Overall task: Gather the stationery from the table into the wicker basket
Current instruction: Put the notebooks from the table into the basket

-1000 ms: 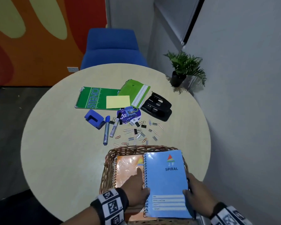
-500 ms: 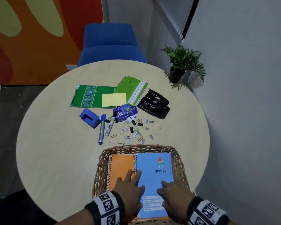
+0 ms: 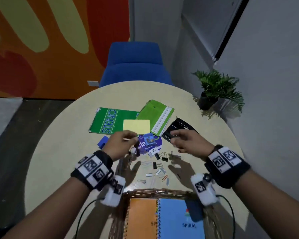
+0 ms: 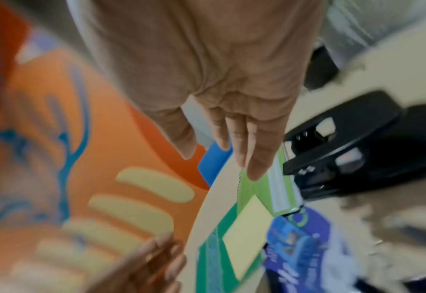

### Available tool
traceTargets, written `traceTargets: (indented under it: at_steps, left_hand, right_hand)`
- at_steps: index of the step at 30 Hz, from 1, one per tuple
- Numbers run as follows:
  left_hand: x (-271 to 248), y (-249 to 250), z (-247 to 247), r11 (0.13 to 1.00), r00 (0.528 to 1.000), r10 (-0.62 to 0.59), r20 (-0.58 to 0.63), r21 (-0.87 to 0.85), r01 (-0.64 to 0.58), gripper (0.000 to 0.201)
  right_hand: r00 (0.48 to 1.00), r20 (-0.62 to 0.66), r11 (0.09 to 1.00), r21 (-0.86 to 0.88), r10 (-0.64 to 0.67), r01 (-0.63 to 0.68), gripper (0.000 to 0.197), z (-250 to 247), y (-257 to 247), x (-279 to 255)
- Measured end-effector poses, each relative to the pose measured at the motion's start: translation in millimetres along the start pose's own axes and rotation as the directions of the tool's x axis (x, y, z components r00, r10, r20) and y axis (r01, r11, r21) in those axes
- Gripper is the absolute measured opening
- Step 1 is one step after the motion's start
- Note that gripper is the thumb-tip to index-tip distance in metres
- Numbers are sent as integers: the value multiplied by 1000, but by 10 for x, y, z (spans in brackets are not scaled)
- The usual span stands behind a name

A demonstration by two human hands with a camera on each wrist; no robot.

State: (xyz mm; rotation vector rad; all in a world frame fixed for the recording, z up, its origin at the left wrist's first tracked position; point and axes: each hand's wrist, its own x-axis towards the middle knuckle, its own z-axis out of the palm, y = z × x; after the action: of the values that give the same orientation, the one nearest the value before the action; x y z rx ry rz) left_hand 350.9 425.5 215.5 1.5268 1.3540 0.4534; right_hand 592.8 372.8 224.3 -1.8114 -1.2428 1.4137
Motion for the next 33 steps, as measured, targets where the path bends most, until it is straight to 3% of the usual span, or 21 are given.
traceTargets:
  at_steps: [3, 7, 11, 15, 17, 20, 22, 24, 26, 30, 33]
  left_hand:
    - [835, 59, -185, 984, 991, -79, -111, -170, 59, 15]
    - [1798, 111, -126, 978, 977, -183, -106, -125, 169, 28]
    - [2316, 78, 23, 960, 953, -277, -125, 1, 280, 37]
    - [2455, 57, 151, 930, 943, -327, -60, 155, 333, 34]
    - [2492, 60, 218, 921, 936, -349, -47, 167, 352, 29]
    - [2570, 30, 286, 944, 949, -305, -78, 109, 312, 26]
    - [2547, 61, 331, 961, 963, -270, -19, 52, 270, 25]
    - [2487, 158, 365, 978, 978, -208, 31, 13, 208, 43]
    - [2403, 302, 333, 993, 996, -82, 43, 84, 79, 51]
    - [2112, 611, 146, 979, 980, 191, 51, 68, -194, 21]
    - [1660, 875, -12, 930, 931, 366, -3, -25, -366, 19]
  right_hand:
    - [988, -47, 896, 429, 146, -112, 20, -44, -230, 720]
    - [945, -104, 790, 581, 310, -195, 36, -49, -279, 1352]
    - [896, -94, 789, 519, 433, -327, 40, -19, -185, 1659]
    - [910, -141, 828, 485, 390, -280, 46, 73, 2, 1930]
    - [898, -140, 805, 516, 417, -293, 46, 96, 43, 2013]
    - [890, -133, 762, 580, 437, -288, 45, 126, 51, 2088]
    - [899, -154, 792, 549, 411, -268, 38, 156, 78, 2113]
    - [908, -197, 837, 493, 371, -235, 39, 186, 89, 2118]
    - [908, -208, 830, 514, 364, -215, 45, 176, 85, 2093]
    - [925, -223, 822, 552, 308, -141, 38, 96, 15, 1916]
    - [949, -280, 760, 645, 143, 76, 33, -43, -190, 1621]
